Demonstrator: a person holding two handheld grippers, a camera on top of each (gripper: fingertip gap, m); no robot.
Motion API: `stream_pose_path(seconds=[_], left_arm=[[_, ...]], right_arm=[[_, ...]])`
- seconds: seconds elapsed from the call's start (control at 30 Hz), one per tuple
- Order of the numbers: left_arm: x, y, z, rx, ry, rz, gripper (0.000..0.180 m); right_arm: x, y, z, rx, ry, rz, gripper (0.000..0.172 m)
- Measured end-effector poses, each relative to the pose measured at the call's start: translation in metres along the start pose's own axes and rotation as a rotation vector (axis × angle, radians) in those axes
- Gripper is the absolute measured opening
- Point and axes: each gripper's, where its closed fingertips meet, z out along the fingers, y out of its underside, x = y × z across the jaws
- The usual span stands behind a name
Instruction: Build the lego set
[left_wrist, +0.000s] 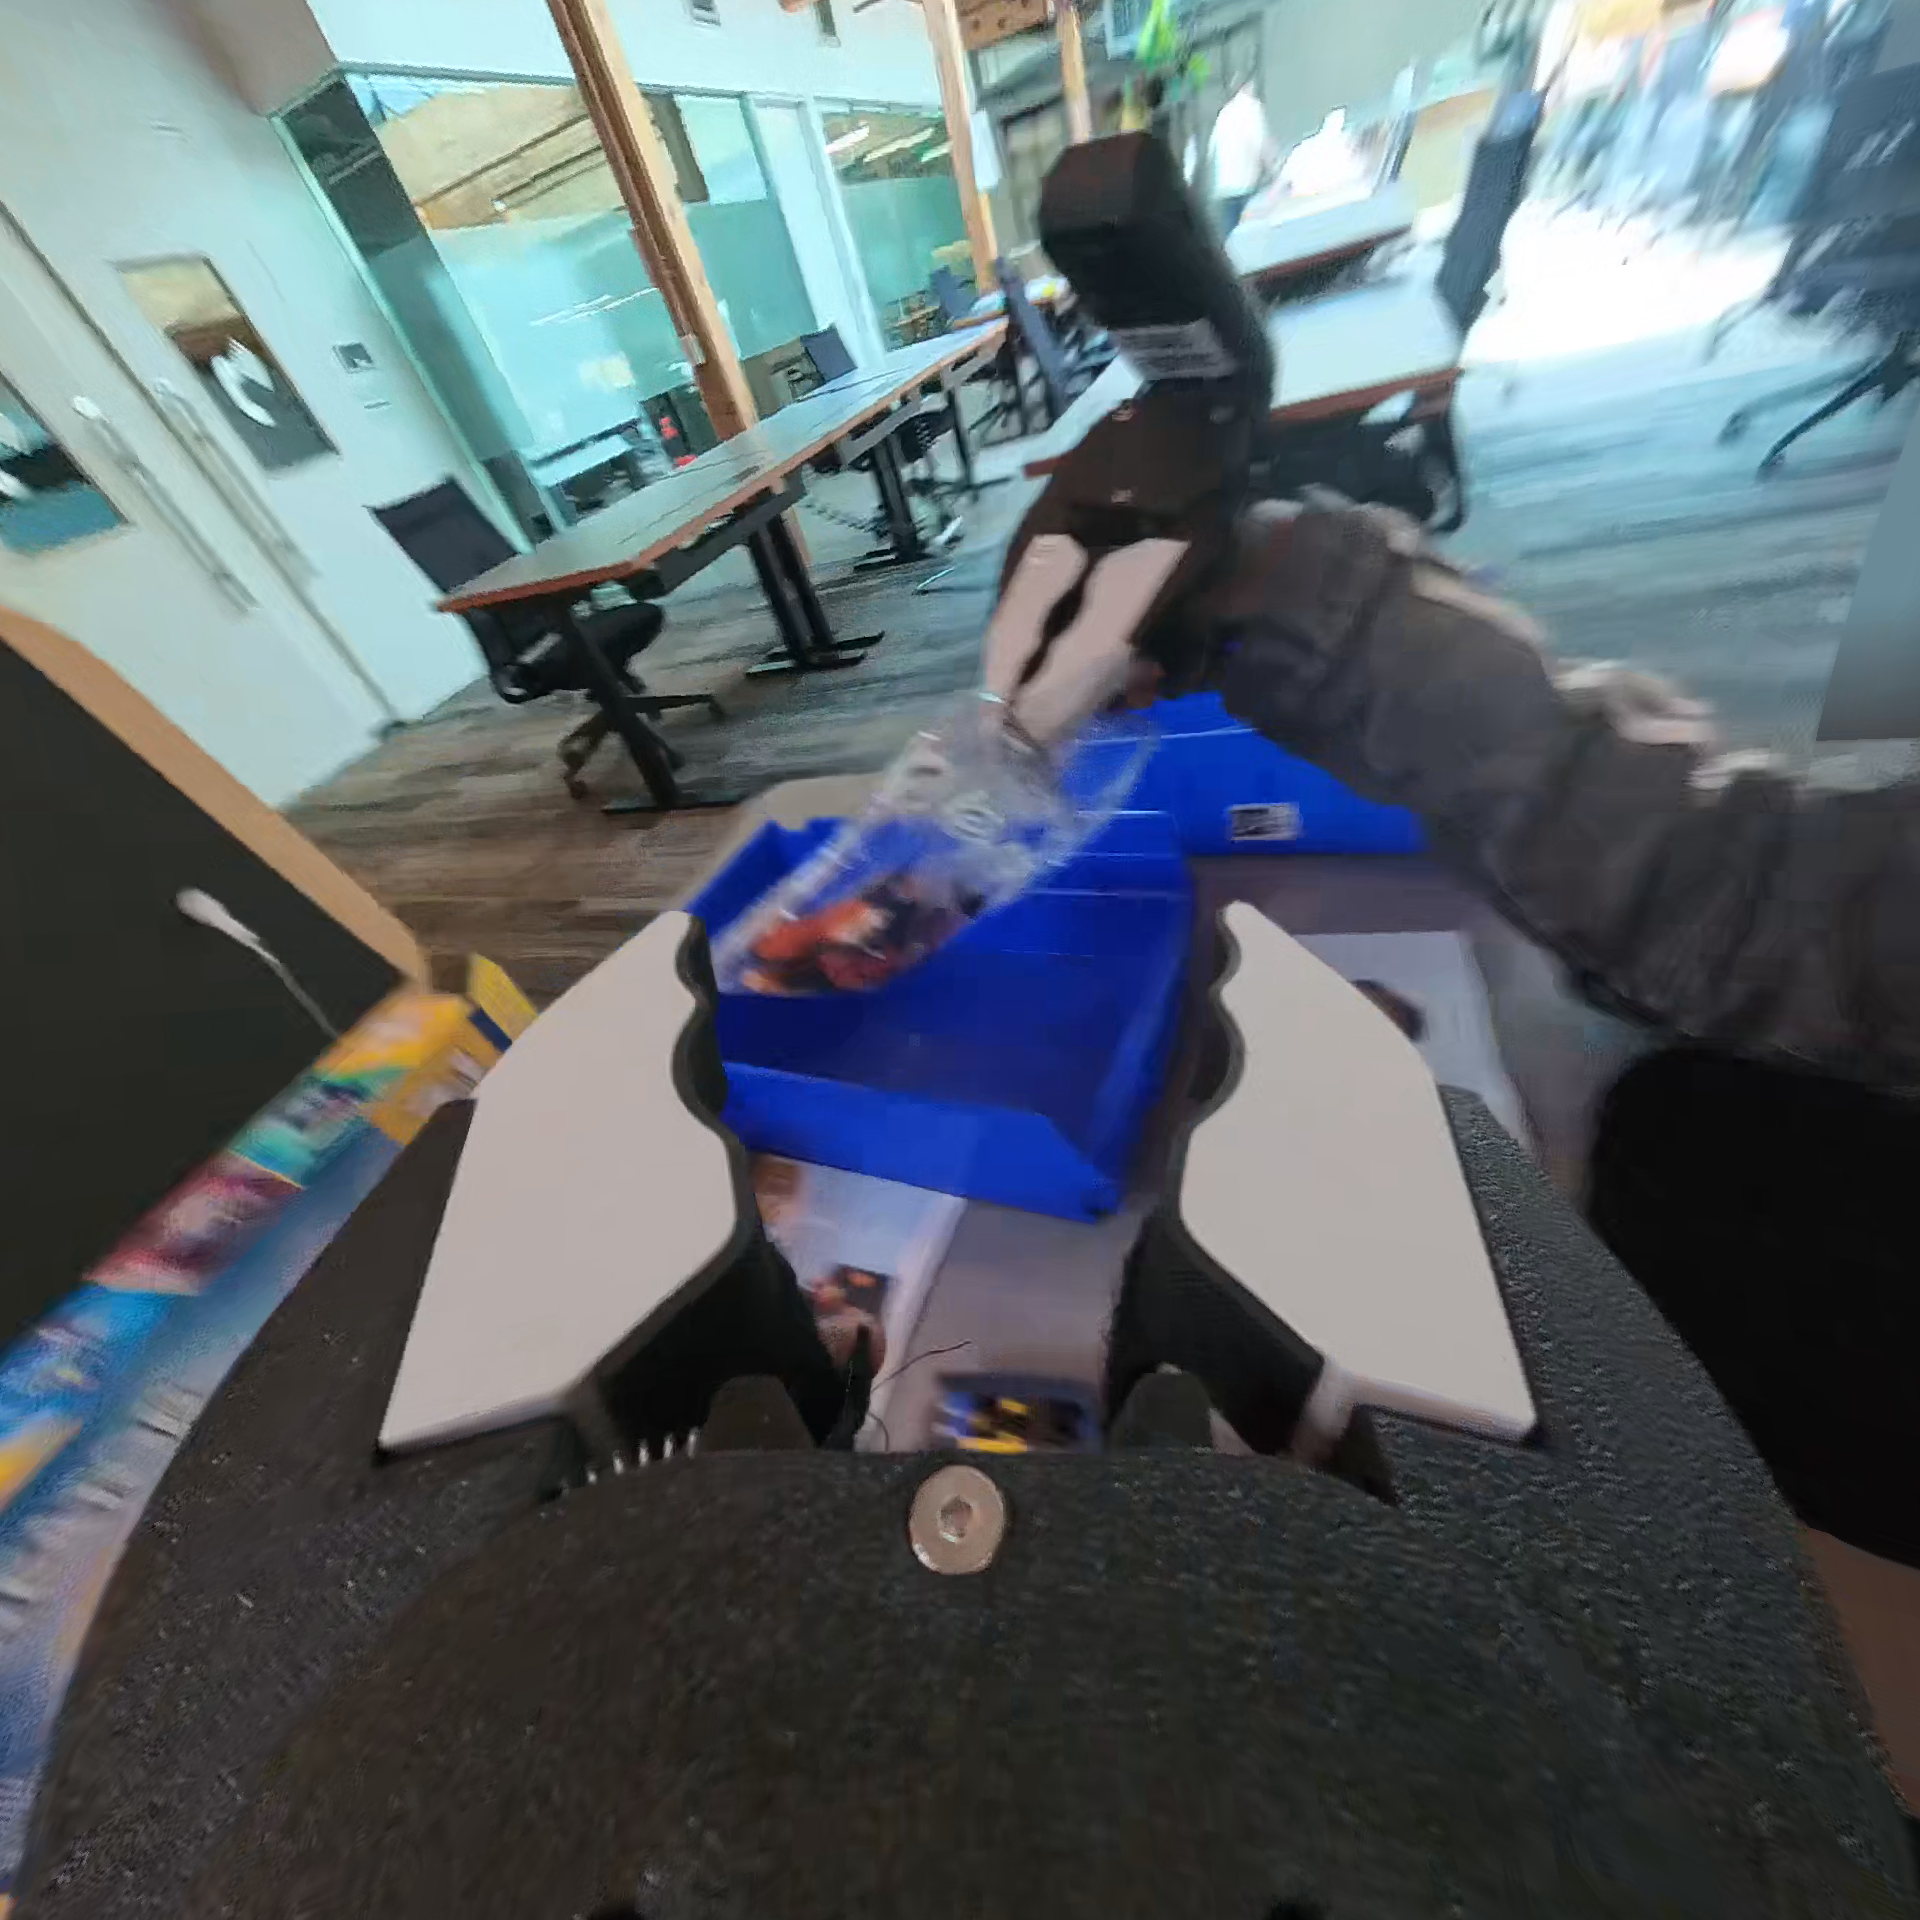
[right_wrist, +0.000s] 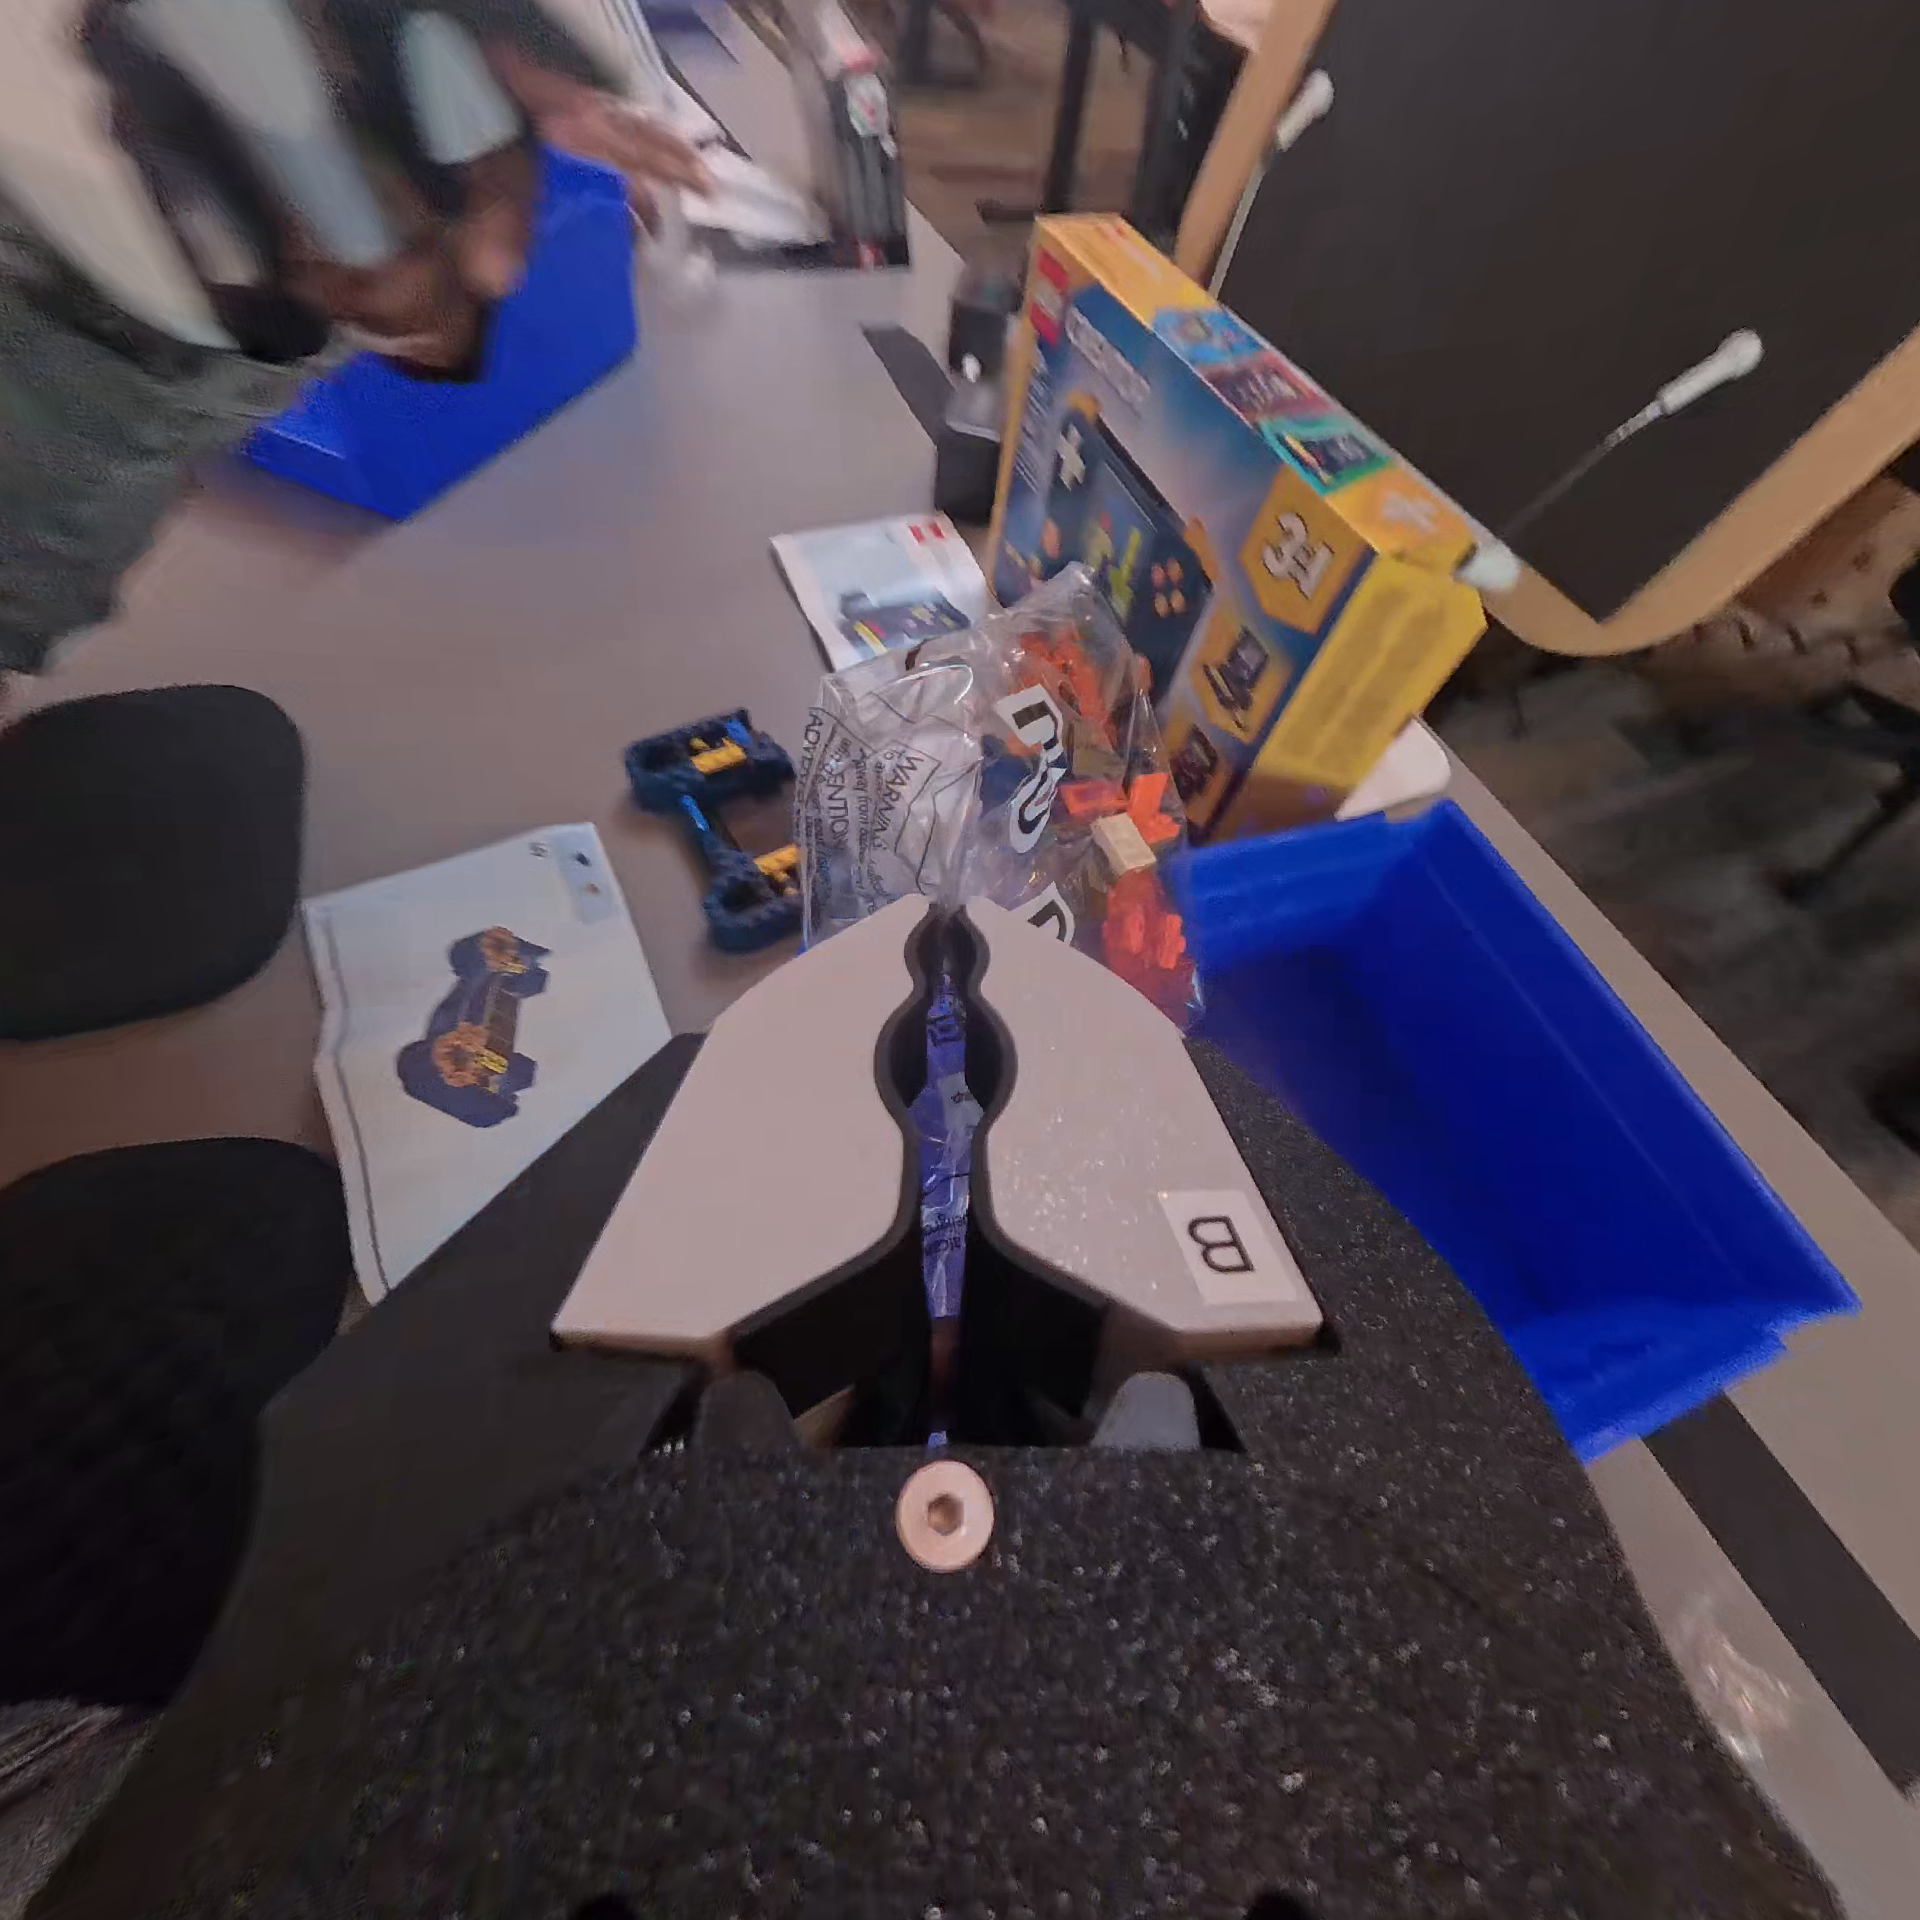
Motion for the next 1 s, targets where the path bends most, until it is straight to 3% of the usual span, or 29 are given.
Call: stream_pose_path(seconds=[0.07, 0.17, 0.23, 0.3, 0.4, 0.5, 0.67, 0.7, 0.77, 0.8, 0.83, 0.93, 1.0], left_arm=[[-0.024, -0.006, 0.031, -0.086, -0.094, 0.216, 0.083], [-0.019, 0.009, 0.082, -0.160, -0.018, 0.445, 0.060], [-0.003, 0.019, 0.108, -0.154, 0.086, 0.444, 0.049], [-0.002, 0.025, 0.126, -0.143, 0.087, 0.441, 0.043], [0.002, 0.042, 0.136, -0.154, 0.113, 0.534, 0.034], [-0.003, 0.051, 0.138, -0.149, 0.098, 0.528, 0.027], [-0.005, 0.054, 0.140, -0.093, 0.128, 0.434, 0.044], [-0.001, 0.056, 0.140, -0.095, 0.164, 0.415, 0.041], [0.010, 0.059, 0.138, -0.112, 0.244, 0.381, 0.012], [0.010, 0.058, 0.138, -0.118, 0.251, 0.352, 0.008], [0.007, 0.056, 0.138, -0.131, 0.234, 0.313, 0.005], [-0.020, 0.044, 0.131, -0.161, 0.075, 0.145, 0.002], [-0.032, 0.032, 0.121, -0.124, 0.016, -0.032, 0.002]], right_arm=[[-0.005, -0.005, -0.002, 0.050, -0.044, -0.017, 0.001], [-0.006, -0.009, 0.000, 0.084, -0.083, 0.011, 0.001], [-0.004, -0.003, 0.000, 0.070, -0.090, 0.015, 0.001], [0.000, 0.004, -0.001, 0.057, -0.102, 0.035, 0.001], [0.001, 0.014, 0.002, 0.027, -0.138, 0.062, 0.001], [-0.001, 0.020, 0.008, 0.008, -0.190, 0.085, 0.001], [-0.009, 0.027, 0.010, -0.009, -0.270, 0.108, 0.001], [-0.012, 0.028, 0.010, -0.012, -0.289, 0.101, 0.001], [-0.016, 0.028, 0.011, -0.011, -0.317, 0.082, 0.001], [-0.015, 0.027, 0.011, -0.001, -0.310, 0.073, 0.001], [-0.010, 0.022, 0.011, 0.024, -0.271, 0.071, 0.005], [0.024, -0.017, -0.006, 0.240, 0.007, 0.022, 0.078], [0.021, -0.046, -0.024, 0.369, 0.139, -0.139, 0.090]])
